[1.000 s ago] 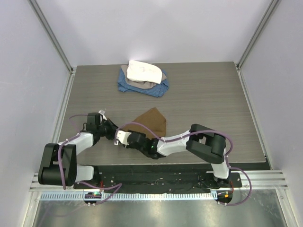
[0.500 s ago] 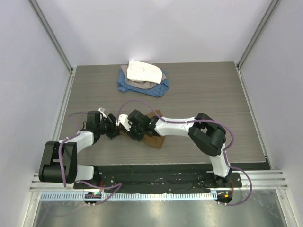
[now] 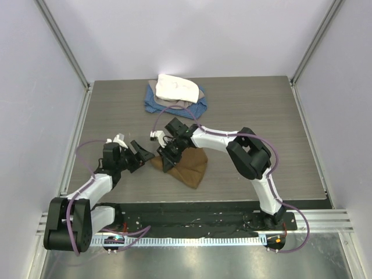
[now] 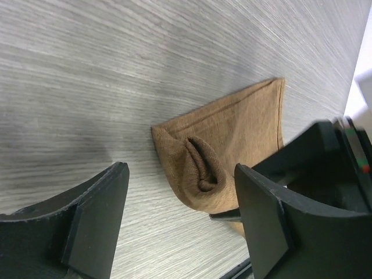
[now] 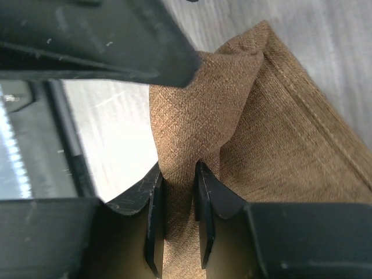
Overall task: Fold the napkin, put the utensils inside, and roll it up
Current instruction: Roll the napkin with the utensil
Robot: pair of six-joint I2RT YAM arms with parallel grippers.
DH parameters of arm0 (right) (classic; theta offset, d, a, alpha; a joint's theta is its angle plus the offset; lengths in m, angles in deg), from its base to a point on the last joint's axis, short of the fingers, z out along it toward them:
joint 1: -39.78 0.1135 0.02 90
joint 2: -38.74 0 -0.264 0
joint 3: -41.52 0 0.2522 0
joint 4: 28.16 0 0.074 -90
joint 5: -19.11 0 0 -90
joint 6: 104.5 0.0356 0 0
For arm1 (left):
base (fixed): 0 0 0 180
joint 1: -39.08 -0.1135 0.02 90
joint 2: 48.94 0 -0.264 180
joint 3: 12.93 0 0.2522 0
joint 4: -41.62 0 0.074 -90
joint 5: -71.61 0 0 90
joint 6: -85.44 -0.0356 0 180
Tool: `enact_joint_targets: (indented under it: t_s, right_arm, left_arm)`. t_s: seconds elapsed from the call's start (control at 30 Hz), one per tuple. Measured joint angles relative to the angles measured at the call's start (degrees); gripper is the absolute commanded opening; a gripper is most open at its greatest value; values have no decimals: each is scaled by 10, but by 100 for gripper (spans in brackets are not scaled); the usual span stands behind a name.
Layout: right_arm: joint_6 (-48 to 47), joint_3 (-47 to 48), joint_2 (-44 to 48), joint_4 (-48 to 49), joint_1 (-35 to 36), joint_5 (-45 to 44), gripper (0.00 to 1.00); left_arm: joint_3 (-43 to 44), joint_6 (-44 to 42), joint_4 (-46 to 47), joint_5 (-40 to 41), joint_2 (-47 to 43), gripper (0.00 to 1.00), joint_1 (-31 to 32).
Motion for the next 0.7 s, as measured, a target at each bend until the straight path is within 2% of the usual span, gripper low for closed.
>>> enact_joint_targets:
  t_s: [0.23, 0.43, 0.7]
  right_arm:
    - [21, 43, -48, -48, -31, 113, 23]
    - [42, 67, -94, -63, -63, 207, 23]
    - [55, 85, -128, -75, -83, 270, 23]
  left_arm:
    - [-18, -7, 37, -2, -3, 74, 0]
    - [-17, -8, 102, -11, 59, 70, 13]
    - [-1, -8, 161, -20, 125, 65, 33]
